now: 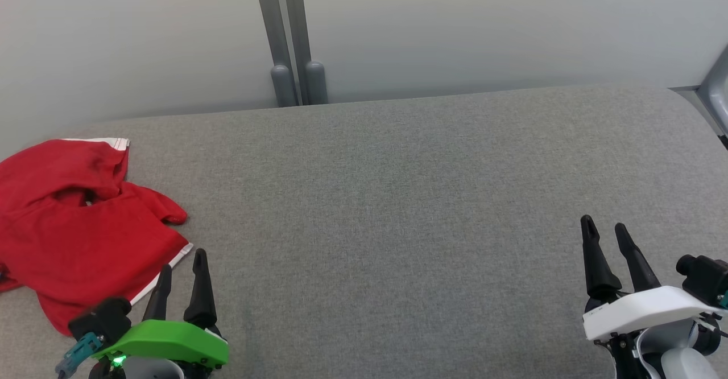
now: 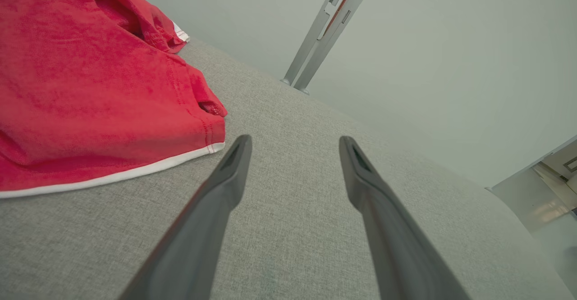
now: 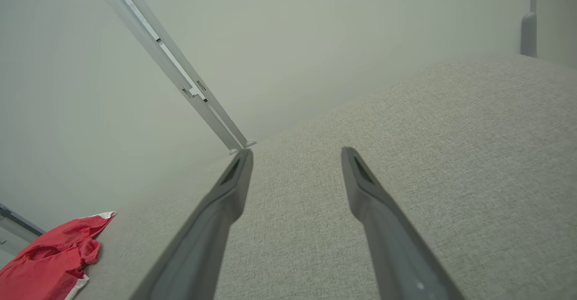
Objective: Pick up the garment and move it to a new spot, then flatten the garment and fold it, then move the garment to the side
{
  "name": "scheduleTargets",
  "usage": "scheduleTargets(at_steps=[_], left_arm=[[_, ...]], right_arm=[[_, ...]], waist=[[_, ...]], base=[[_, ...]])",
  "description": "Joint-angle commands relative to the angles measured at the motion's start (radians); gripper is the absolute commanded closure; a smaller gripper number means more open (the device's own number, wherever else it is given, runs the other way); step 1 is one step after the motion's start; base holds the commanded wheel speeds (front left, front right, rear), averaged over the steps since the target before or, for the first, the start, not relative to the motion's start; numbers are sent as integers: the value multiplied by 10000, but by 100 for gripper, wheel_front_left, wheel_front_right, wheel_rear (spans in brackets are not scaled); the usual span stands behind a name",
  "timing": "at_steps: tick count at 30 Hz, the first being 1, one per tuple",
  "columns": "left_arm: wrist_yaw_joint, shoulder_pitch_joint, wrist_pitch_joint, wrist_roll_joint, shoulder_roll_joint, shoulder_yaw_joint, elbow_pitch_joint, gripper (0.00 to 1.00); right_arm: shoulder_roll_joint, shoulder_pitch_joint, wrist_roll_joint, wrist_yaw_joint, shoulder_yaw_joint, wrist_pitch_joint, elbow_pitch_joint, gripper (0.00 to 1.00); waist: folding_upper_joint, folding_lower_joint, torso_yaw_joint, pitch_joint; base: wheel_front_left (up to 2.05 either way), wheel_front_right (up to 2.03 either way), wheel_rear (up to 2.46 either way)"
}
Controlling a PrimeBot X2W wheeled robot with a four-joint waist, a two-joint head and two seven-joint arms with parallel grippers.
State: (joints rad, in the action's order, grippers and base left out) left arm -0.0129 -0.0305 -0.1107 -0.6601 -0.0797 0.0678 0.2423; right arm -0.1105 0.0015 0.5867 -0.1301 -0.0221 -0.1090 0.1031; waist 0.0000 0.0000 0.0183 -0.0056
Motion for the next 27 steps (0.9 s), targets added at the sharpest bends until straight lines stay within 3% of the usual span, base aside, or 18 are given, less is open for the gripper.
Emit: scheduleTargets(at_steps=[1,27], left_arm=[[52,4,-106,412,-147,57,-127,0],[248,326,-776,3079,-417,390,-324,0]], right_arm=[[-100,29,-388,-5,14,-128,-154,0],[-267,321,-3061,-6,-116,-791,-324,0]], waist=[[0,0,8,-6],[0,0,73,-75]], base=[[0,0,0],[0,0,0]])
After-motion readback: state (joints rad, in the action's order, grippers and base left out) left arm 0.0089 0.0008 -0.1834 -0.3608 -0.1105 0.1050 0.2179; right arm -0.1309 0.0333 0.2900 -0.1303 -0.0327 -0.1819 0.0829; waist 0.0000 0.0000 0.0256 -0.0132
